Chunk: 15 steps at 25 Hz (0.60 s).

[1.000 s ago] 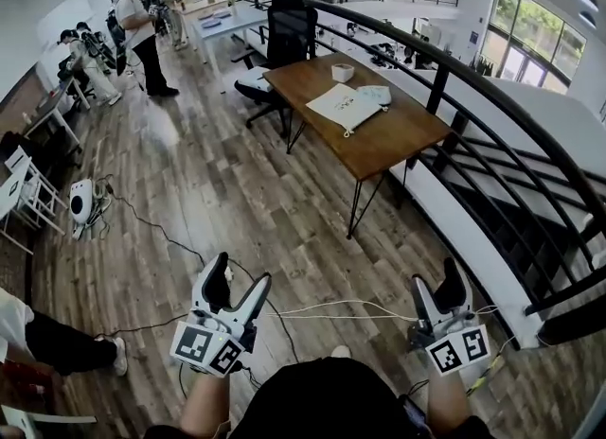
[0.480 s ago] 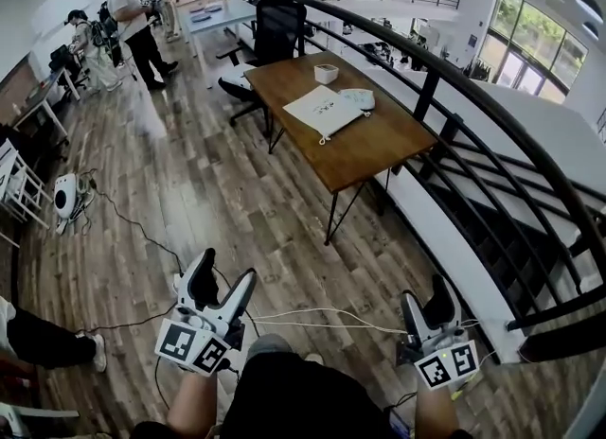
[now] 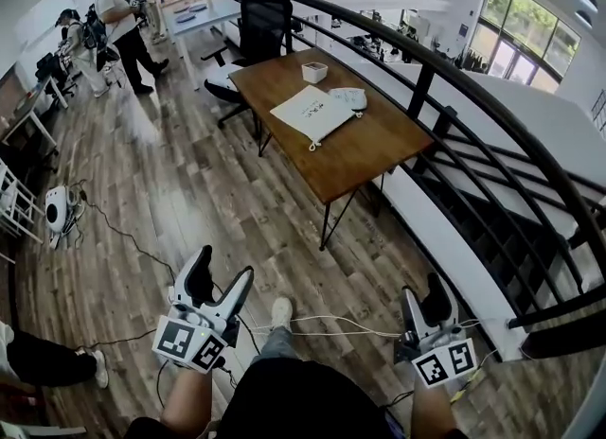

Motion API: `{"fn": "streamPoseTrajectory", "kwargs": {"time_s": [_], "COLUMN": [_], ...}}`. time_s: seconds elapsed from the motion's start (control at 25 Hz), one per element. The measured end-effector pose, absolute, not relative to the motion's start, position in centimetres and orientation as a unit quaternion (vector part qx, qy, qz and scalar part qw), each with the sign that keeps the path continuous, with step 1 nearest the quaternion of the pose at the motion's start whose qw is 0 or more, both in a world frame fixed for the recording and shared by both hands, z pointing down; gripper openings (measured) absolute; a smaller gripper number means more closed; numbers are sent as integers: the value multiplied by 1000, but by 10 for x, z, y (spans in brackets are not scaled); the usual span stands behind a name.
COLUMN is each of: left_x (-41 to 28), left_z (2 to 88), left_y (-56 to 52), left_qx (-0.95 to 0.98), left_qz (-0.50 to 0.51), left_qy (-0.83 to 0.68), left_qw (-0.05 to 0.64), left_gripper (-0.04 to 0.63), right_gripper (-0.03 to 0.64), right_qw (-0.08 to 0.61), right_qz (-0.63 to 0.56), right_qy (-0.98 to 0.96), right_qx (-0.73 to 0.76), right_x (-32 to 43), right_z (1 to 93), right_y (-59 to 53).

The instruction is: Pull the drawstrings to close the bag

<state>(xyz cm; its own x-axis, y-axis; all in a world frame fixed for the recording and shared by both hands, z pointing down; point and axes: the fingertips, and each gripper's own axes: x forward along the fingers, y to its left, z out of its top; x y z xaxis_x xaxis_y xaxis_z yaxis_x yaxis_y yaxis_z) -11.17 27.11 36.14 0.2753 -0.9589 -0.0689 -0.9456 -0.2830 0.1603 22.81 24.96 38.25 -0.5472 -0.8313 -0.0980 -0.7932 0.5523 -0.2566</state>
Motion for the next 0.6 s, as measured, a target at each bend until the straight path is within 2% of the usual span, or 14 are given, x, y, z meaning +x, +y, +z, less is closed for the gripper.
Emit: {"fn": "streamPoseTrajectory", "kwargs": {"time_s": [0.6], "left_x": [-183], "left_z": [358], "left_y": [93], "left_qx": [822], "left_qz": [-88], "left_qy": [-561], "left_qw": [40], "left_gripper": [364], "right_gripper": [308], "right_qw": [104], "right_qz": [-67], "right_qy": [855], "right_qx": [-504], "right_x": [146], "right_z": [363], "right_y": [91]}}
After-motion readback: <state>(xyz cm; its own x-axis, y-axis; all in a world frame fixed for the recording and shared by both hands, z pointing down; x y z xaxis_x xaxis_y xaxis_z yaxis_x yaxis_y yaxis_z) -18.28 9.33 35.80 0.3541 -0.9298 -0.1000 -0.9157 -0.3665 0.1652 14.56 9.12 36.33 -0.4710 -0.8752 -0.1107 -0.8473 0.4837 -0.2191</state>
